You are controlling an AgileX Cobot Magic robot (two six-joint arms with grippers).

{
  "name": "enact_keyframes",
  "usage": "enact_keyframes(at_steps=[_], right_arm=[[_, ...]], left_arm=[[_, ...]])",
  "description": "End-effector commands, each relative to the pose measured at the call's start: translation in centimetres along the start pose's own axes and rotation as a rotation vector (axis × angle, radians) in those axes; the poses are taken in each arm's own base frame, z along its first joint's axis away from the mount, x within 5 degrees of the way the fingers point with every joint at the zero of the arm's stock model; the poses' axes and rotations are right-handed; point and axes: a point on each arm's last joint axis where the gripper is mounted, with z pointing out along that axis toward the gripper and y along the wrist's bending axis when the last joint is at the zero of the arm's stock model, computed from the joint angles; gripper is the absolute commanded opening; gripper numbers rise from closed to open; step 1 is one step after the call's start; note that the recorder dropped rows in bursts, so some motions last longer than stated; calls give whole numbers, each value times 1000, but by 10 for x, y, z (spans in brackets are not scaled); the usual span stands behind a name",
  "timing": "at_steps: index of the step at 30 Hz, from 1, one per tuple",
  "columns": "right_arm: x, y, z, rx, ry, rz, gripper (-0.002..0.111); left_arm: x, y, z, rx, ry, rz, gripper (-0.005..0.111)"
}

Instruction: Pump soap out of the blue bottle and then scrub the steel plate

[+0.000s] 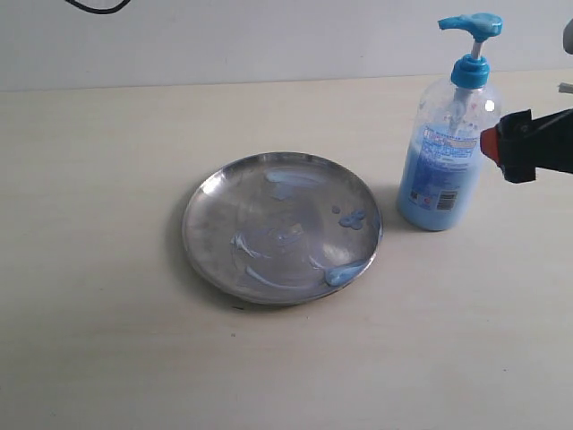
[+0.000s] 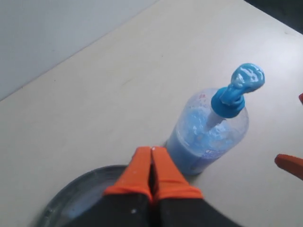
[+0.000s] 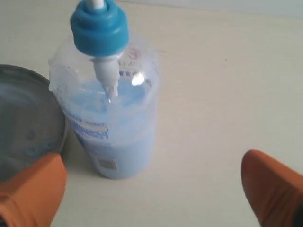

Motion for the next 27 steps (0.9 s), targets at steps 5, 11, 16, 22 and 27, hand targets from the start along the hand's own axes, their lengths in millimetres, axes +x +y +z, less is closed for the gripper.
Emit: enact_keyframes(at_steps=[5, 11, 16, 22, 27], right_arm=[[11, -6, -29, 57, 137, -26, 77], [19, -10, -51, 86, 200, -44, 48], [20, -10, -68, 84, 182, -38, 30], [24, -5, -84, 17, 170, -39, 5], [25, 1, -98, -55, 129, -47, 0]], left_arm=[[8, -3, -5, 27, 92, 0, 0], [14, -5, -6, 54, 161, 36, 0], [19, -6, -7, 72, 211, 67, 0], [23, -10, -7, 124, 243, 69, 0], [35, -13, 3, 183, 264, 75, 0]])
